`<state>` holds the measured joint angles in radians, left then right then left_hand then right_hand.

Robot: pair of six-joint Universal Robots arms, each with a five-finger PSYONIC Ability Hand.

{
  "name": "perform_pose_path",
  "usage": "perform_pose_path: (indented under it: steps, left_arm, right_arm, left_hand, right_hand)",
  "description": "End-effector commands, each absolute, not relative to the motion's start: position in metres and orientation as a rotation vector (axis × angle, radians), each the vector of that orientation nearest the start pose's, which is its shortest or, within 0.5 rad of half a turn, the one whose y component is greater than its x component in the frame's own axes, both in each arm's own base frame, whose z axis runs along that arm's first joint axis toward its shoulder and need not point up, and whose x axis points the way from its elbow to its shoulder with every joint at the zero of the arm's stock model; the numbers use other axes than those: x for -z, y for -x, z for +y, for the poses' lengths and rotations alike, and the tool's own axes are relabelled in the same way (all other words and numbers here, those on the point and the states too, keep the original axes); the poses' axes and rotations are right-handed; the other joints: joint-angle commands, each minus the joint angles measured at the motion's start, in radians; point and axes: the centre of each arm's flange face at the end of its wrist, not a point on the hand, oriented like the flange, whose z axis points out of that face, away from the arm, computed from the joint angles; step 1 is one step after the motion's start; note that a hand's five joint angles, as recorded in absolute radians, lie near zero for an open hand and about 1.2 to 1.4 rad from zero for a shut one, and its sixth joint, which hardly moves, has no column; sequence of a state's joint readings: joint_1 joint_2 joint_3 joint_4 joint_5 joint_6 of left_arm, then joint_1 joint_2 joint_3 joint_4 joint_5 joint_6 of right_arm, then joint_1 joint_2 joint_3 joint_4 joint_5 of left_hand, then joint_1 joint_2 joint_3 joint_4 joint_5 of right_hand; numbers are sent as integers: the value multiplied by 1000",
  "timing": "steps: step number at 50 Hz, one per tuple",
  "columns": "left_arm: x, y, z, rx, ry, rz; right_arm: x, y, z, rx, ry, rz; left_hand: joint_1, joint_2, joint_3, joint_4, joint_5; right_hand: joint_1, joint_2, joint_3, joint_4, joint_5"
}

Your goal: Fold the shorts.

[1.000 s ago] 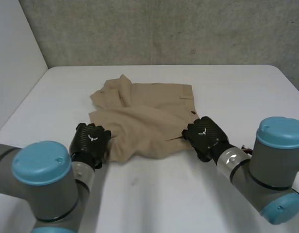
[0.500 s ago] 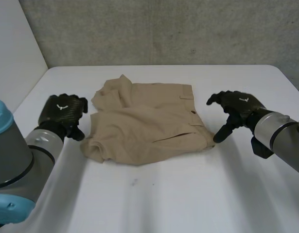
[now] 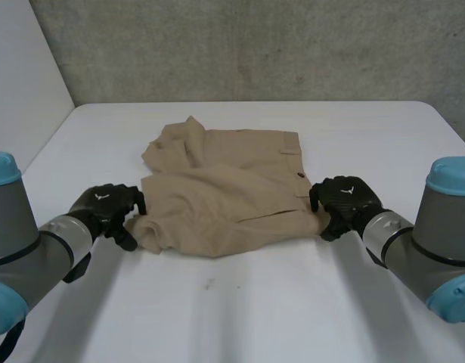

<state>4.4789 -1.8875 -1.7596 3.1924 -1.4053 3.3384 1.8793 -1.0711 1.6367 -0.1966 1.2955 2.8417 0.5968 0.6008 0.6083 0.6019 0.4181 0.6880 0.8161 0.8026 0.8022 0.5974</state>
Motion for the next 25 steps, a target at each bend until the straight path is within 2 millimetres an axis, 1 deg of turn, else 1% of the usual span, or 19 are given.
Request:
perform_pose_path:
  steps: [1,3,6,10,11,12,15,16,18,19,25]
  left_arm:
    - [-161,215,-262,1731,-747,2705]
    - [-159,214,-263,1721,-744,2709]
    - [-152,215,-264,1692,-748,2723]
    - [-150,214,-266,1685,-748,2719]
    - [-150,214,-265,1681,-742,2714]
    - [-151,214,-265,1682,-739,2710]
    - [-153,212,-263,1677,-722,2696]
    - [-155,211,-262,1674,-716,2690]
    - [-163,210,-260,1700,-713,2662]
    - [-172,209,-257,1734,-709,2625]
    - [-203,204,-240,1843,-743,2492]
  right_arm:
    - [-136,-256,-286,1644,954,2213]
    - [-136,-255,-286,1647,954,2212]
    - [-138,-255,-286,1657,954,2210]
    - [-142,-255,-286,1673,968,2206]
    - [-143,-255,-286,1681,976,2202]
    - [-146,-255,-285,1692,980,2199]
    - [-157,-250,-286,1751,996,2210]
    - [-159,-248,-287,1767,998,2214]
    - [-163,-246,-287,1795,1007,2224]
    - [-164,-245,-287,1802,1009,2224]
    - [-164,-248,-284,1801,1023,2216]
  left_hand:
    - [81,77,69,75,85]
    - [98,94,87,93,102]
    - [198,194,186,193,202]
    - [461,457,450,456,466]
    - [596,592,584,591,600]
    - [658,654,647,653,662]
    - [799,795,787,794,803]
    - [799,795,788,794,804]
    - [799,795,788,794,804]
    - [799,795,788,794,804]
    - [799,795,788,794,804]
  right_hand:
    - [708,580,594,594,624]
    - [708,580,594,594,624]
    - [708,580,594,594,624]
    - [708,580,594,594,624]
    - [708,580,594,594,624]
    - [708,580,594,594,624]
    - [708,580,594,594,624]
    - [708,580,594,594,624]
    - [708,580,594,594,624]
    - [708,580,594,594,624]
    - [708,580,594,594,624]
